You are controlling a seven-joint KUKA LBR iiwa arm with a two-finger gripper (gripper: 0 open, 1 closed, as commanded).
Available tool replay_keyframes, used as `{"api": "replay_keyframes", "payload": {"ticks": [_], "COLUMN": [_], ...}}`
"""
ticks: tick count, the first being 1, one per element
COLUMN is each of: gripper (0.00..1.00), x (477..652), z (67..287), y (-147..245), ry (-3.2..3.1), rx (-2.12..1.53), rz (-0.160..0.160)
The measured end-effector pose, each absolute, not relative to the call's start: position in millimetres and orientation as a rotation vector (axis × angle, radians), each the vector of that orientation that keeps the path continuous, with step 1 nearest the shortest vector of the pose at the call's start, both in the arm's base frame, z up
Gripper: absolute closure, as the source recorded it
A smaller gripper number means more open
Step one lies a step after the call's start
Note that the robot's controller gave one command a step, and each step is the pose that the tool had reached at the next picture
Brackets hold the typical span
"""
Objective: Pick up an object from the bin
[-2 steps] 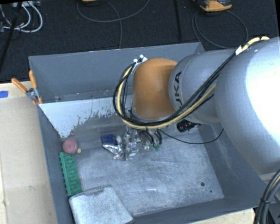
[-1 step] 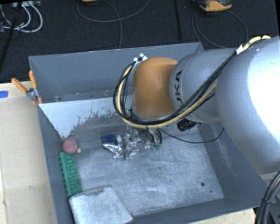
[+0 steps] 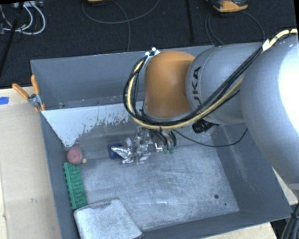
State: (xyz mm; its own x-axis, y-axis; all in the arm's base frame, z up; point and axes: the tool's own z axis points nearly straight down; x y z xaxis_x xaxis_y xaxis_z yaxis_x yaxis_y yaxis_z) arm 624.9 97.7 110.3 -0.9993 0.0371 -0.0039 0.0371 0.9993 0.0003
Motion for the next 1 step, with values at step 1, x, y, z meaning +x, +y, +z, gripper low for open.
{"api": "replay_keyframes", "payload": {"ticks": [1], "gripper": [1.00], "x": [626.3], "z": [147.5], "y": [98.0], "ry": [3.136], "rx": [0.055], "rz": [0.001]}}
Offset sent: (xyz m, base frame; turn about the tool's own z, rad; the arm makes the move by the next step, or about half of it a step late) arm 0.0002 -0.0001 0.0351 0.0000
